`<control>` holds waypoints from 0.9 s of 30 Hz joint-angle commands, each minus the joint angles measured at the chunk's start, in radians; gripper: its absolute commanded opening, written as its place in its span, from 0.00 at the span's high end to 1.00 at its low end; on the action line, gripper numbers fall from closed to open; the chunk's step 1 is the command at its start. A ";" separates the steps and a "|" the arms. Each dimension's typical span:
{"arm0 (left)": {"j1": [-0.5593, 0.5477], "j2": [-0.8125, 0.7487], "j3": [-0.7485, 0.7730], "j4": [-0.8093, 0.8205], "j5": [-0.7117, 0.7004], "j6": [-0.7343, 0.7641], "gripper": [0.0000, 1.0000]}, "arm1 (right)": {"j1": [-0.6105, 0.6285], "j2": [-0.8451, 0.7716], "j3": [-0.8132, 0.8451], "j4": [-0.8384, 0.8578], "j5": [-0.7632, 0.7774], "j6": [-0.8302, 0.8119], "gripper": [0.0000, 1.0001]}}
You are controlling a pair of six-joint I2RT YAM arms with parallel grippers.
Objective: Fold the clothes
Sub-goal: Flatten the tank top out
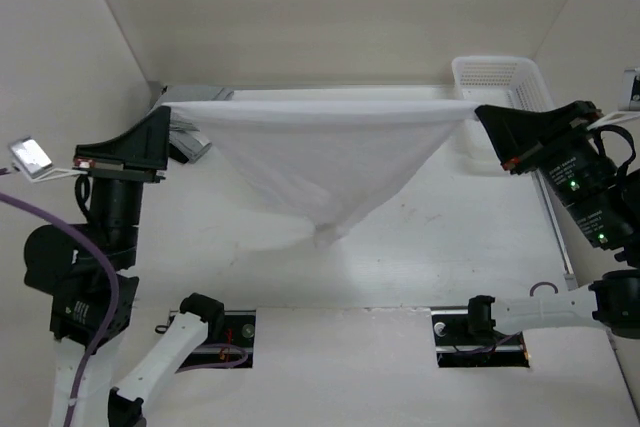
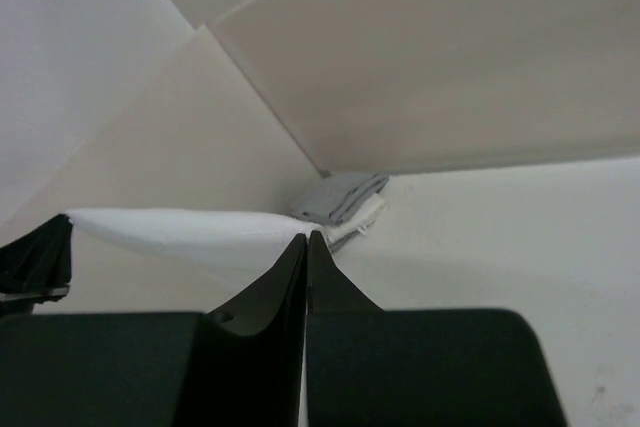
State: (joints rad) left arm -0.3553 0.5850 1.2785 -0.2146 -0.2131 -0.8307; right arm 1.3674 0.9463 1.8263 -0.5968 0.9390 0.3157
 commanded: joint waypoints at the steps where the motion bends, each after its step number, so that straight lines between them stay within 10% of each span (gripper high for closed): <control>1: 0.020 0.056 0.117 0.040 -0.048 0.048 0.99 | 0.019 0.065 0.071 0.139 0.046 -0.248 0.99; 7: 0.060 0.156 0.139 0.118 -0.043 0.050 0.99 | -0.061 0.112 0.081 0.269 -0.031 -0.345 0.98; 17: 0.180 0.530 -0.006 0.239 -0.006 -0.034 0.99 | -0.831 0.369 -0.094 0.261 -0.760 0.057 1.00; 27: 0.244 0.881 0.490 0.196 0.100 -0.001 0.99 | -1.034 0.847 0.713 0.005 -0.893 0.066 1.00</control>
State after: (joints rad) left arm -0.1215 1.5318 1.6203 -0.1013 -0.1429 -0.8543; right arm 0.3542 1.8362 2.2684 -0.5602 0.1184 0.3695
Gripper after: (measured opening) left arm 0.017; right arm 0.006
